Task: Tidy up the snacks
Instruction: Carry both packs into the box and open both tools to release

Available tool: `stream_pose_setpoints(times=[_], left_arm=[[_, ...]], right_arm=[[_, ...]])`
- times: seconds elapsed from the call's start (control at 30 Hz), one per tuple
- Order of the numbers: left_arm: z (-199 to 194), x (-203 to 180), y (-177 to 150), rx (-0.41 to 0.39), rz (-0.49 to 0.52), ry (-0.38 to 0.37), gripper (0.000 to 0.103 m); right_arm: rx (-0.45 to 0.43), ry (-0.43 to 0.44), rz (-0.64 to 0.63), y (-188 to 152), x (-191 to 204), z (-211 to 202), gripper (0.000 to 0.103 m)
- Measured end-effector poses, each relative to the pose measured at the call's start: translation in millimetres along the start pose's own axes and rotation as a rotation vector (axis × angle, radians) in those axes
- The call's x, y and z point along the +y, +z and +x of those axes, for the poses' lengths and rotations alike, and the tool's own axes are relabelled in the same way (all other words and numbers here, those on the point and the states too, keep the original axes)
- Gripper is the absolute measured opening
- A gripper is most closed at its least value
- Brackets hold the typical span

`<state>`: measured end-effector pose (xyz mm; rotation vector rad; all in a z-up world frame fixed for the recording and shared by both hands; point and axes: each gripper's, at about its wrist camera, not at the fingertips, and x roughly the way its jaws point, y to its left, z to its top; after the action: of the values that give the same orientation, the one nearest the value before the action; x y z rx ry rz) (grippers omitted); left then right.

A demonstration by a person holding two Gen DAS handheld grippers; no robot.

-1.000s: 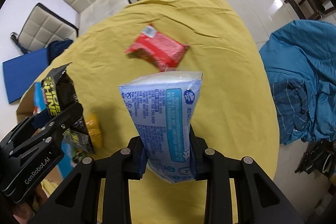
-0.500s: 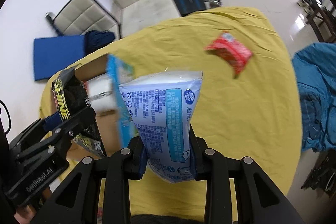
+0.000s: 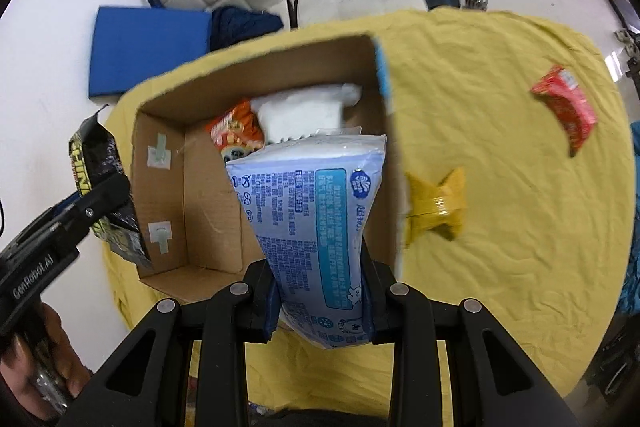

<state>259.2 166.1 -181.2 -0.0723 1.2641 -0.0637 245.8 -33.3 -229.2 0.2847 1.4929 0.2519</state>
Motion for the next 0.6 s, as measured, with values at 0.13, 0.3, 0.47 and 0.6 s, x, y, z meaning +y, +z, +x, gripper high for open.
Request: stream_pose_setpoints(times=[0.13, 0.3, 0.47, 0.6], left_arm=[[30.4, 27.7, 4.8, 0.057, -0.016, 0.051, 0.049], [89.0, 50.2, 16.3, 0.140, -0.023, 0.120, 0.049], [136.2, 51.3, 30.4, 0.196, 0.011, 0.159, 0.049], [167.3, 44.9, 40.7, 0.230, 0.040, 0.177, 0.049]], right_arm=[[0.042, -0.024, -0.012, 3.5, 8.5, 37.9, 0.033], [0.103, -0.082, -0.034, 5.8, 10.8, 83.6, 0.033], [0.148, -0.129, -0.046, 4.6, 9.0, 111.6, 0.033], [0.180, -0.147, -0.047, 3.1, 8.1, 129.0, 0.033]])
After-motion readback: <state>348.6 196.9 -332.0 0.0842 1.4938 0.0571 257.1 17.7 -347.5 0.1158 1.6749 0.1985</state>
